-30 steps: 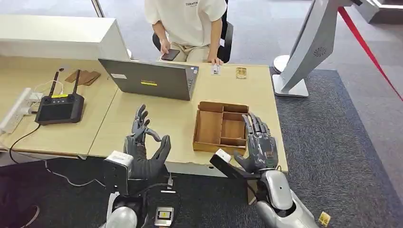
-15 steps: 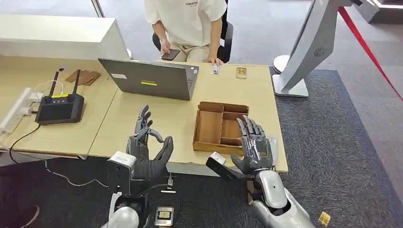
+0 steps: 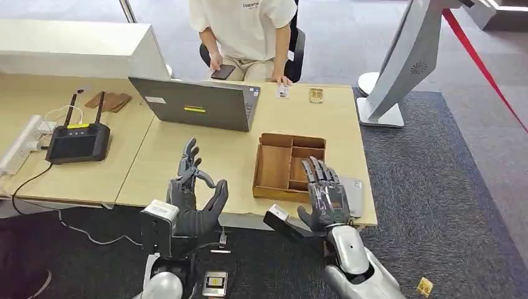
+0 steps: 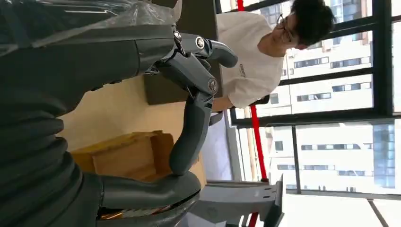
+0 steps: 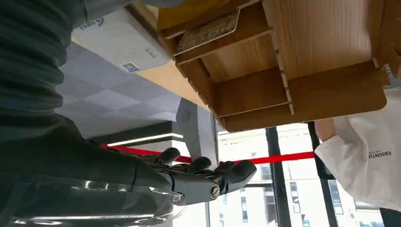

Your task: Pass the card to the sensor for recognition and then transmit it.

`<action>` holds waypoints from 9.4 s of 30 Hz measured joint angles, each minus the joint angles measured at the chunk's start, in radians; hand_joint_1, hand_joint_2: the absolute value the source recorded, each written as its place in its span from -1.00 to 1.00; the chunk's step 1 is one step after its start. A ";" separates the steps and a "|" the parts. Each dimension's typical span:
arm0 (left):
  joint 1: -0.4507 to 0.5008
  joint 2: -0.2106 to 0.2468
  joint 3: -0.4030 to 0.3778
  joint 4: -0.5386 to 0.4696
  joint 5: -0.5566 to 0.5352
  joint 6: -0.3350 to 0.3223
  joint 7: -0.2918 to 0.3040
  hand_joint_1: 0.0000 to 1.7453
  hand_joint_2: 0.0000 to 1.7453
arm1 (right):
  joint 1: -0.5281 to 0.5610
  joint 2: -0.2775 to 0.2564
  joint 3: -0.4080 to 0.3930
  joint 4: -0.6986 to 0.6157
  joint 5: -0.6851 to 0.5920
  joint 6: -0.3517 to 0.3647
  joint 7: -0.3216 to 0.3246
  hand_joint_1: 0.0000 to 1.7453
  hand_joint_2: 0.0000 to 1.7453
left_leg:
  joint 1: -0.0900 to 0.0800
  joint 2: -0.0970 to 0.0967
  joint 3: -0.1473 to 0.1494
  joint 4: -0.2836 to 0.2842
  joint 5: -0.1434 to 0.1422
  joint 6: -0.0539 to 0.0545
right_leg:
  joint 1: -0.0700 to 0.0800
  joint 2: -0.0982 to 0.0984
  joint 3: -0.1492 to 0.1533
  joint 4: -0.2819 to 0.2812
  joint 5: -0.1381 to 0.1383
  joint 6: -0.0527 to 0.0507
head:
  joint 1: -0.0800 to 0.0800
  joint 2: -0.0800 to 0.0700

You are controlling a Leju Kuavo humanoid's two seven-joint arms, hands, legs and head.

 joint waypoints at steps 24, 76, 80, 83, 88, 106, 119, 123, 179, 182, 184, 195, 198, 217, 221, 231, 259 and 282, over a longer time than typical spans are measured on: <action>-0.013 0.000 -0.022 0.003 0.019 -0.100 -0.005 -1.00 1.00 | -0.086 0.045 0.032 0.168 0.012 -0.098 -0.009 -1.00 1.00 | 0.000 0.000 0.000 0.000 0.000 0.000 | 0.000 0.000 0.000 0.000 0.000 0.000 | 0.000 0.000; -0.016 0.000 -0.024 0.024 0.013 -0.100 -0.017 -1.00 1.00 | -0.169 0.077 0.045 0.380 0.040 -0.131 -0.009 -1.00 1.00 | 0.000 0.000 0.000 0.000 0.000 0.000 | 0.000 0.000 0.000 0.000 0.000 0.000 | 0.000 0.000; -0.010 0.000 -0.023 0.024 0.004 -0.100 -0.008 -1.00 1.00 | -0.154 0.067 0.045 0.341 0.048 -0.130 -0.009 -1.00 1.00 | 0.000 0.000 0.000 0.000 0.000 0.000 | 0.000 0.000 0.000 0.000 0.000 0.000 | 0.000 0.000; -0.010 0.000 -0.023 0.024 0.000 -0.100 -0.001 -1.00 1.00 | -0.143 0.061 0.045 0.316 0.051 -0.126 -0.009 -1.00 1.00 | 0.000 0.000 0.000 0.000 0.000 0.000 | 0.000 0.000 0.000 0.000 0.000 0.000 | 0.000 0.000; -0.010 0.000 -0.023 0.024 -0.002 -0.100 -0.001 -1.00 1.00 | -0.125 0.056 0.046 0.277 0.064 -0.115 -0.018 -1.00 1.00 | 0.000 0.000 0.000 0.000 0.000 0.000 | 0.000 0.000 0.000 0.000 0.000 0.000 | 0.000 0.000; -0.009 0.000 -0.021 0.024 0.000 -0.100 -0.003 -1.00 1.00 | -0.097 0.056 0.060 0.252 0.067 -0.105 -0.039 -1.00 1.00 | 0.000 0.000 0.000 0.000 0.000 0.000 | 0.000 0.000 0.000 0.000 0.000 0.000 | 0.000 0.000; -0.009 0.000 -0.021 0.024 0.001 -0.100 -0.003 -1.00 1.00 | -0.096 0.057 0.062 0.251 0.068 -0.090 -0.046 -1.00 1.00 | 0.000 0.000 0.000 0.000 0.000 0.000 | 0.000 0.000 0.000 0.000 0.000 0.000 | 0.000 0.000; -0.012 0.000 -0.022 0.024 0.013 -0.100 -0.003 -1.00 1.00 | -0.098 0.058 0.063 0.252 0.068 -0.087 -0.047 -1.00 1.00 | 0.000 0.000 0.000 0.000 0.000 0.000 | 0.000 0.000 0.000 0.000 0.000 0.000 | 0.000 0.000; -0.032 0.000 -0.032 0.039 0.035 -0.100 -0.012 -1.00 1.00 | -0.160 0.091 0.060 0.420 0.014 -0.127 -0.062 -1.00 1.00 | 0.000 0.000 0.000 0.000 0.000 0.000 | 0.000 0.000 0.000 0.000 0.000 0.000 | 0.000 0.000; -0.031 0.000 -0.032 0.039 0.035 -0.100 -0.013 -1.00 1.00 | -0.162 0.090 0.059 0.422 0.008 -0.127 -0.060 -1.00 1.00 | 0.000 0.000 0.000 0.000 0.000 0.000 | 0.000 0.000 0.000 0.000 0.000 0.000 | 0.000 0.000; -0.031 0.000 -0.032 0.040 0.035 -0.100 -0.014 -1.00 1.00 | -0.162 0.089 0.057 0.425 0.006 -0.128 -0.058 -1.00 1.00 | 0.000 0.000 0.000 0.000 0.000 0.000 | 0.000 0.000 0.000 0.000 0.000 0.000 | 0.000 0.000; -0.028 0.000 -0.032 0.041 0.028 -0.100 -0.015 -1.00 1.00 | -0.166 0.080 0.052 0.427 0.003 -0.129 -0.057 -1.00 1.00 | 0.000 0.000 0.000 0.000 0.000 0.000 | 0.000 0.000 0.000 0.000 0.000 0.000 | 0.000 0.000; -0.027 0.000 -0.032 0.041 0.028 -0.100 -0.015 -1.00 1.00 | -0.166 0.080 0.052 0.427 0.003 -0.129 -0.057 -1.00 1.00 | 0.000 0.000 0.000 0.000 0.000 0.000 | 0.000 0.000 0.000 0.000 0.000 0.000 | 0.000 0.000; -0.028 0.000 -0.032 0.042 0.039 -0.100 -0.021 -1.00 1.00 | -0.167 0.077 0.051 0.429 0.001 -0.130 -0.054 0.84 1.00 | 0.000 0.000 0.000 0.000 0.000 0.000 | 0.000 0.000 0.000 0.000 0.000 0.000 | 0.000 0.000; -0.030 0.000 -0.034 0.044 0.047 -0.100 -0.026 -1.00 1.00 | -0.167 0.076 0.051 0.429 0.000 -0.130 -0.060 1.00 1.00 | 0.000 0.000 0.000 0.000 0.000 0.000 | 0.000 0.000 0.000 0.000 0.000 0.000 | 0.000 0.000; -0.033 0.000 -0.043 0.052 0.048 -0.100 -0.028 -1.00 1.00 | -0.167 0.077 0.052 0.429 -0.008 -0.119 -0.072 1.00 1.00 | 0.000 0.000 0.000 0.000 0.000 0.000 | 0.000 0.000 0.000 0.000 0.000 0.000 | 0.000 0.000; -0.044 0.000 -0.043 0.053 0.050 -0.100 -0.027 -1.00 1.00 | -0.167 0.081 0.052 0.429 -0.018 -0.155 -0.084 1.00 1.00 | 0.000 0.000 0.000 0.000 0.000 0.000 | 0.000 0.000 0.000 0.000 0.000 0.000 | 0.000 0.000; -0.047 -0.010 -0.047 0.076 0.045 -0.100 -0.042 -1.00 1.00 | -0.322 0.008 -0.053 -0.029 0.086 -0.127 -0.007 1.00 1.00 | 0.000 0.000 0.000 0.000 0.000 0.000 | 0.000 0.000 0.000 0.000 0.000 0.000 | 0.000 0.000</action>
